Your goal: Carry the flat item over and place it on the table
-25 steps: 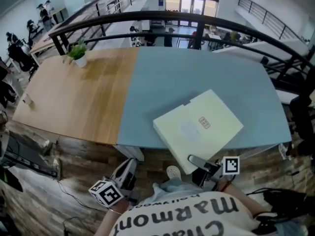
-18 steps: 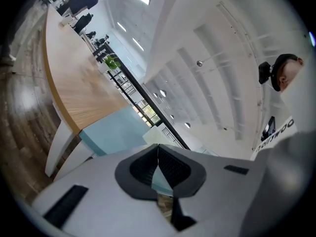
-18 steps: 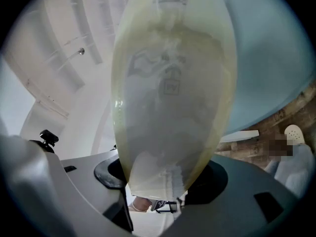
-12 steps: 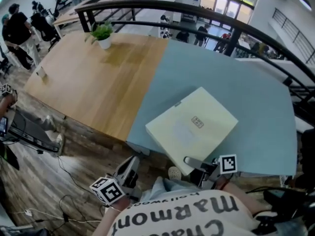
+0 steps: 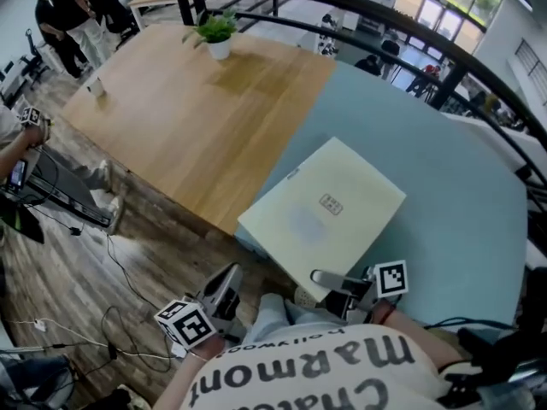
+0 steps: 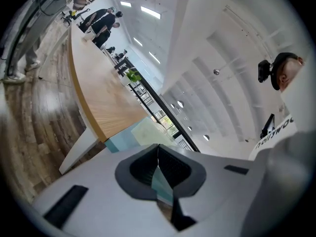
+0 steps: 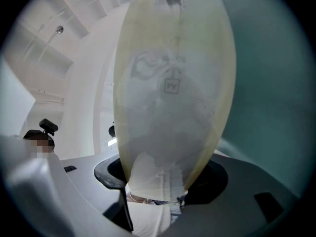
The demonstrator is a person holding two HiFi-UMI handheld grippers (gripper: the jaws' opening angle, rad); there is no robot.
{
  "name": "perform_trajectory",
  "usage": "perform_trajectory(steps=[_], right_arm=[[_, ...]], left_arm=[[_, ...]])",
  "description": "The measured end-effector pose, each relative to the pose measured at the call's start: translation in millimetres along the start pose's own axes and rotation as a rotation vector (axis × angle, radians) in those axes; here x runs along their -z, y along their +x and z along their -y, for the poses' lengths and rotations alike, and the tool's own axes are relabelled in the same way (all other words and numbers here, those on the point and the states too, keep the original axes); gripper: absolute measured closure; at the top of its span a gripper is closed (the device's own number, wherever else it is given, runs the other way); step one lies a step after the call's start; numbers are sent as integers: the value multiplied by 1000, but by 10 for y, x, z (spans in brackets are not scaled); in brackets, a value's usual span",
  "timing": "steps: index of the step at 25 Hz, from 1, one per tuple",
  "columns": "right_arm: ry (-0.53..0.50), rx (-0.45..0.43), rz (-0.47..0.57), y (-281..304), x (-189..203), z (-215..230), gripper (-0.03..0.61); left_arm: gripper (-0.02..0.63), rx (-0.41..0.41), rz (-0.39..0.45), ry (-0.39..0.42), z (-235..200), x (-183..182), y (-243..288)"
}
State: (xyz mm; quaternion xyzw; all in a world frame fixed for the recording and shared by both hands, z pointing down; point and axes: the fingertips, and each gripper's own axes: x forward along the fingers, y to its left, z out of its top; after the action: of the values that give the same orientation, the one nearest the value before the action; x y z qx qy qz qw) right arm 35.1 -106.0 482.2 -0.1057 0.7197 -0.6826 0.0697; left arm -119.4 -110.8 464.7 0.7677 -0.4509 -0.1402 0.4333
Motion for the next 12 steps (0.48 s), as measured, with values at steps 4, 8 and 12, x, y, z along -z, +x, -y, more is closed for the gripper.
perform_trajectory(steps=[4,8,12], right_arm=[[-9,-8,-70,129,2,36,279],[10,-9,-116,171,22,71,279],[12,-8,-143,236,17,107,279]], left_arm=[[609,-51,39,-21,-97,-19,-120],[609,-87,62,-33,-130,0,-170],[609,-102,73,-34,-176,-26,-188]])
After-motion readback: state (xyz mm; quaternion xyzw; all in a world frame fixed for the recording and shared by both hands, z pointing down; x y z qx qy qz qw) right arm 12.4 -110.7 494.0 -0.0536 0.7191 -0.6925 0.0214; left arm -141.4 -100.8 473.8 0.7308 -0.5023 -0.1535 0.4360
